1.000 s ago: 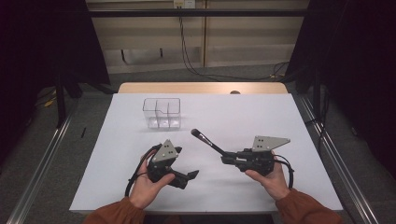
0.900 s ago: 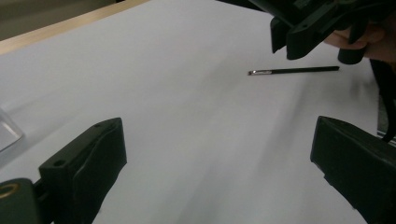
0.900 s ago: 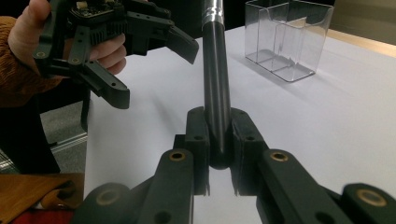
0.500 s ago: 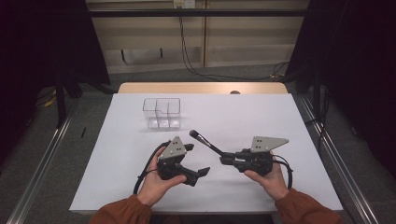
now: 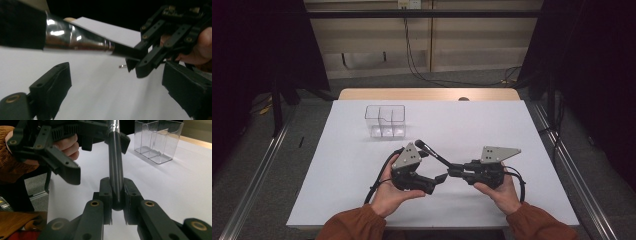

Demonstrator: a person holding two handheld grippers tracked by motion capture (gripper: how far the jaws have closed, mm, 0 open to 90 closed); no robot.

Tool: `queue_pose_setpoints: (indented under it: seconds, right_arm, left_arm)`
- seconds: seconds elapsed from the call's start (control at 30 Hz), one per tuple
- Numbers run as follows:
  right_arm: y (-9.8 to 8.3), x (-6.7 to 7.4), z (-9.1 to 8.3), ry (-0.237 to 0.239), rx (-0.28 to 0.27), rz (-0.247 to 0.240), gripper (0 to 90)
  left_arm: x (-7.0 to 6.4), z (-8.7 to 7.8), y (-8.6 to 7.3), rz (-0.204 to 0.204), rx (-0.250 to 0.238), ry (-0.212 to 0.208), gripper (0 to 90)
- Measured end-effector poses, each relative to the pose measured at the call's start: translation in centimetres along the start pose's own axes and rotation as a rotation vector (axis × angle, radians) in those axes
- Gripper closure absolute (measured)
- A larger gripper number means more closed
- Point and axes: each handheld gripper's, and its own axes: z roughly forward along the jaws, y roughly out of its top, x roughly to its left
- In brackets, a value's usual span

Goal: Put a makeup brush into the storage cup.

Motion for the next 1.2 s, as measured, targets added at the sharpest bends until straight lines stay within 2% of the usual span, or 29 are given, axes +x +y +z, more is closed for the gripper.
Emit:
queue_pose_setpoints:
  seconds: [0.13,0.27,0.33,0.37,0.43,0.47,0.53,0.63,0.7,0.8,0.87,1.07,1.2]
  right_arm:
    - [0.0,0.0,0.0,0.003,-0.002,-0.001,79.7]
    - [-0.1,0.0,0.0,-0.002,-0.001,-0.001,79.7]
    - [-0.1,0.0,0.0,-0.001,-0.002,0.001,79.7]
    - [-0.1,0.0,0.0,-0.004,-0.001,0.0,79.8]
    - [-0.1,0.0,0.0,-0.002,-0.003,0.001,79.8]
    - [-0.1,0.0,0.0,-0.001,-0.004,0.002,79.8]
    - [-0.1,0.0,0.0,0.005,-0.005,0.005,79.7]
    - [-0.2,-0.1,0.0,0.008,-0.01,0.01,79.7]
    - [-0.1,-0.1,0.0,0.005,-0.014,0.011,79.7]
    - [-0.2,-0.1,0.0,0.005,-0.014,0.014,79.7]
    - [-0.3,-0.2,0.1,0.007,-0.015,0.02,79.7]
    - [-0.5,-0.2,0.3,0.017,-0.011,0.033,79.7]
    - [-0.5,-0.1,0.3,0.019,-0.011,0.026,79.6]
  left_arm:
    - [0.0,0.2,0.1,-0.022,-0.024,-0.016,15.5]
    - [-0.1,0.2,0.2,-0.027,-0.045,-0.004,18.8]
    - [0.0,0.1,0.3,-0.039,-0.056,-0.016,21.4]
    - [0.1,-0.1,0.3,-0.052,-0.07,-0.004,24.3]
    - [0.3,-0.2,0.4,-0.073,-0.082,-0.015,27.3]
    - [0.4,-0.3,0.4,-0.072,-0.089,0.01,29.2]
    - [0.4,-0.3,0.5,-0.088,-0.095,0.009,29.7]
    - [0.5,-0.3,0.6,-0.116,-0.115,-0.008,37.2]
    - [0.7,-0.4,0.6,-0.136,-0.125,-0.004,42.7]
    - [1.1,-0.4,0.6,-0.158,-0.126,-0.004,47.9]
    - [1.2,-0.3,0.6,-0.173,-0.129,-0.021,50.8]
    - [1.0,0.2,1.1,-0.166,-0.13,-0.015,57.8]
    - [1.1,0.3,1.2,-0.185,-0.143,-0.027,61.0]
